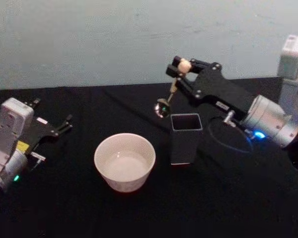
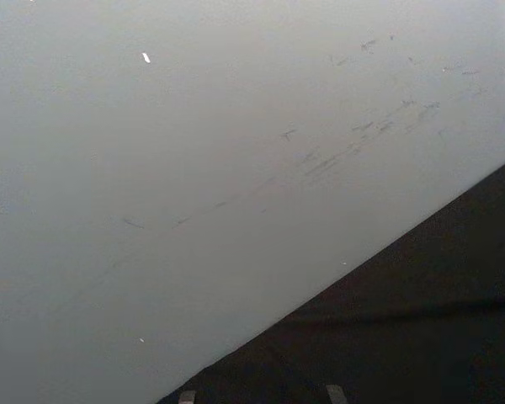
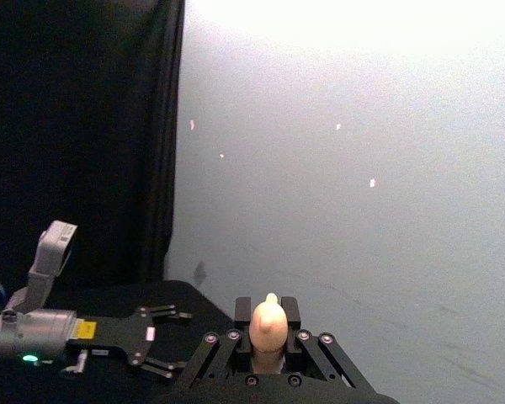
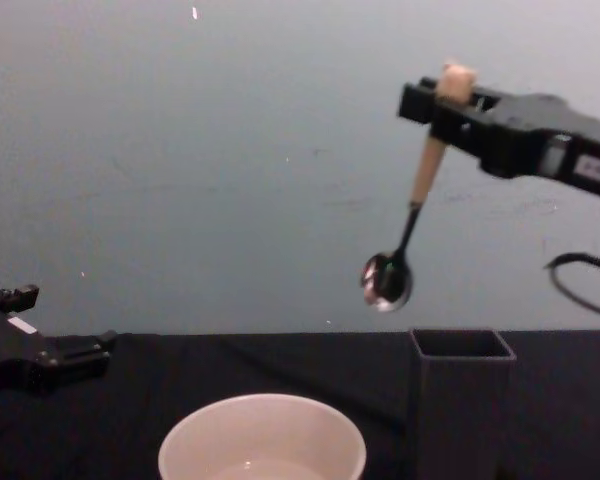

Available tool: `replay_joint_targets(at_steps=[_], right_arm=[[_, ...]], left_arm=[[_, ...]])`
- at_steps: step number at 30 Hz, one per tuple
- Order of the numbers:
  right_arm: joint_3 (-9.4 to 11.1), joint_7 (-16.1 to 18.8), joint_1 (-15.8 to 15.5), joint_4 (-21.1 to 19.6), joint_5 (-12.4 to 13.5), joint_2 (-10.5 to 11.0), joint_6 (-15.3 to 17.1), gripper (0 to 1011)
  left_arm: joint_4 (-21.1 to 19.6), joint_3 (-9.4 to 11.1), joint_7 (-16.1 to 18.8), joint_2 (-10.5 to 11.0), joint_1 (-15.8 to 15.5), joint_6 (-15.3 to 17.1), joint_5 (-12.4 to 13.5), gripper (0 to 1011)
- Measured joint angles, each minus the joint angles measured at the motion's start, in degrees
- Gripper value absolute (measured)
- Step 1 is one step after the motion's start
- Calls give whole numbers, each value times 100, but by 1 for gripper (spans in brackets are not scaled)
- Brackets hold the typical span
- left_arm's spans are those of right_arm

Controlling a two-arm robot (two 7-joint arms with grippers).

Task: Pick up the stirring spoon with one hand, stir inside the cup, then place it back in its original position.

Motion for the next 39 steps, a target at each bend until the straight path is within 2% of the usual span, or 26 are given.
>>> replay_joint_targets(at_steps=[11,18,27,39], right_arm=[[267,-1,-116,-44,132,305,-62,210],[302,38,-205,-62,199,419,-1,210],[236,11,-220,31,156,437,76,210],[133,-72,-140,302,50,320,177,210]], left_arm=[[0,0,0,0,0,0,0,1001],[0,0,0,0,0,0,0,1001],[0,0,0,0,0,0,0,1001],[0,0,0,0,0,0,0,1001]])
